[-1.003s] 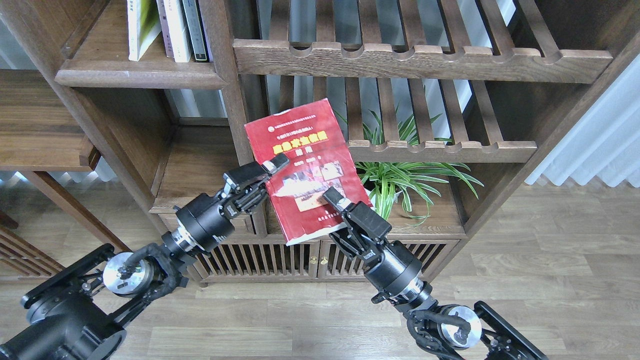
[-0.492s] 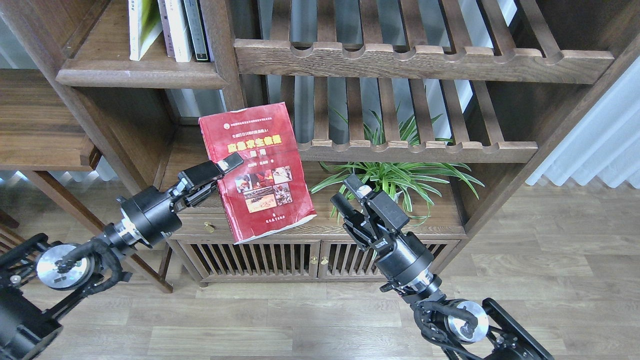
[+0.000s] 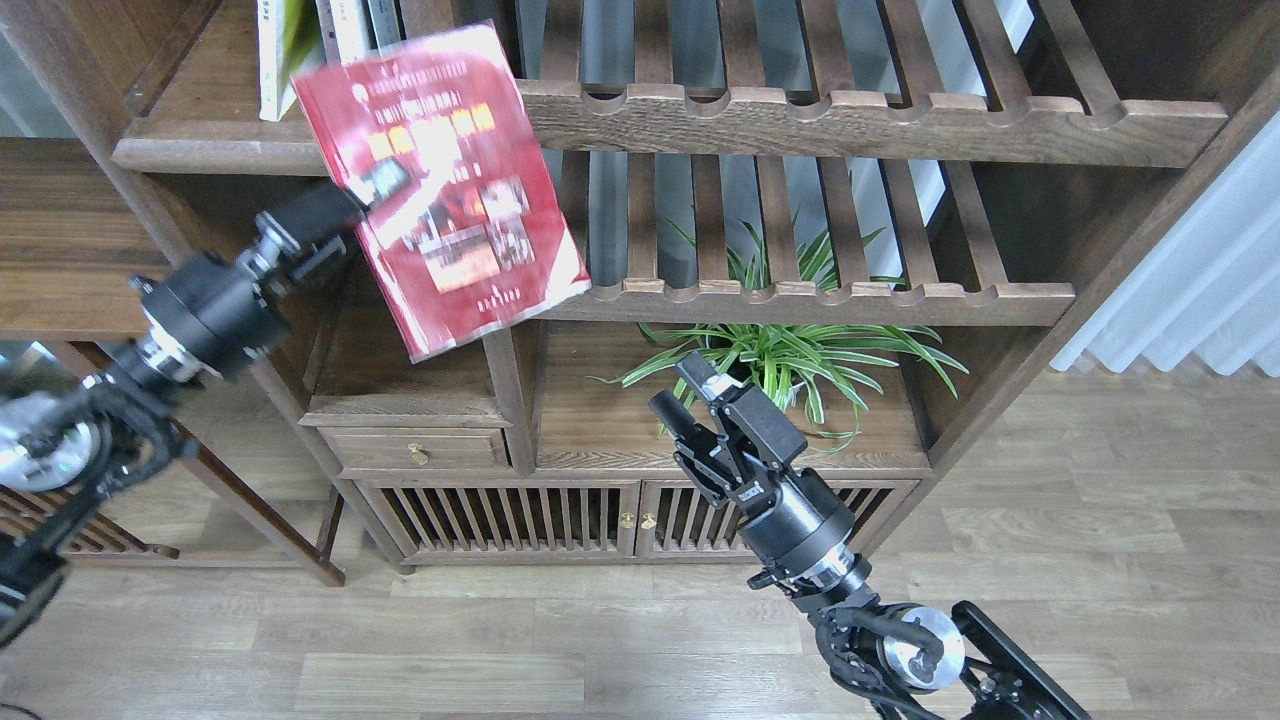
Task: Organize books on shelf
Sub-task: 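Carry the red book away with the left gripper, releasing right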
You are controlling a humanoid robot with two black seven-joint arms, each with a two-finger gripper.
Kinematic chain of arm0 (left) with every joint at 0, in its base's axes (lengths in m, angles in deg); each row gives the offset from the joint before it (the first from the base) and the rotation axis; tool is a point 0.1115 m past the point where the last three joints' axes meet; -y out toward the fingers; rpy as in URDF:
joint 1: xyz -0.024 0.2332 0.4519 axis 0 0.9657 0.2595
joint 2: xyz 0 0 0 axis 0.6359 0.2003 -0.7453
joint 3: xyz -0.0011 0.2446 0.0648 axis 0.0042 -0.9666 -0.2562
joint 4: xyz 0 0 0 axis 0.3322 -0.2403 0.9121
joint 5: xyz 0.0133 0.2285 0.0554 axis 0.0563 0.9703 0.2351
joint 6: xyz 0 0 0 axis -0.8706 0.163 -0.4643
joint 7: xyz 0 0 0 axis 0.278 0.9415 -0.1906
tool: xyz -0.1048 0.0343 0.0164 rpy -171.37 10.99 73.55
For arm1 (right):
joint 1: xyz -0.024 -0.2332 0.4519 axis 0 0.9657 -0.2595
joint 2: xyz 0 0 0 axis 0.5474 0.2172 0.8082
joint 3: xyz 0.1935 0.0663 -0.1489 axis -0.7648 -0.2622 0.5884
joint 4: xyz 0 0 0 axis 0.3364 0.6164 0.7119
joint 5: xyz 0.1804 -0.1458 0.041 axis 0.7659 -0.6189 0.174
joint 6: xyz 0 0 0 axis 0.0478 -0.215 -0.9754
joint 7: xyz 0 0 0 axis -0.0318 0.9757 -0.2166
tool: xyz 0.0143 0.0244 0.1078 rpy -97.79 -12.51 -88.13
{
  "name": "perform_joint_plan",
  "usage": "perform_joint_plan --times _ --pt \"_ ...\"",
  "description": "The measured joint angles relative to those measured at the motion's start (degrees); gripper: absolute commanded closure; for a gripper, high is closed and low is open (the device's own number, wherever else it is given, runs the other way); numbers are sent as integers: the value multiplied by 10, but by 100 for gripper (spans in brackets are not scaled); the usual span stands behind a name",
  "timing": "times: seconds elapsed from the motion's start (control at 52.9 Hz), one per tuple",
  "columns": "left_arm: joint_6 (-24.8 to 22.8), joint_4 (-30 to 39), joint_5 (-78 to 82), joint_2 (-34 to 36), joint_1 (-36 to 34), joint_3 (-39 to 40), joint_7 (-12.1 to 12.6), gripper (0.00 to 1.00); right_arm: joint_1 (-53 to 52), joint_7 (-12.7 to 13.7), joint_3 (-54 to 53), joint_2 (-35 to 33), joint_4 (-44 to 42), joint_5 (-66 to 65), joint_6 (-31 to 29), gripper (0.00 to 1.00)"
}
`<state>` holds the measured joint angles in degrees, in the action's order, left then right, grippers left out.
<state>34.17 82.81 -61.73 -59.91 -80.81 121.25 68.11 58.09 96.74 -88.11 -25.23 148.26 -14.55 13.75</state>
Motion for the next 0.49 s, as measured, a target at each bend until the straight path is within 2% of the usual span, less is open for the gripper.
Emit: perform_joint_plan --times 0.208,0.492 --pt "0 0 0 21 -27 33 0 100 0 0 1 3 -1 -7 0 17" --pt "0 -1 0 67 -30 95 -1 100 0 0 2 3 -1 -8 0 17"
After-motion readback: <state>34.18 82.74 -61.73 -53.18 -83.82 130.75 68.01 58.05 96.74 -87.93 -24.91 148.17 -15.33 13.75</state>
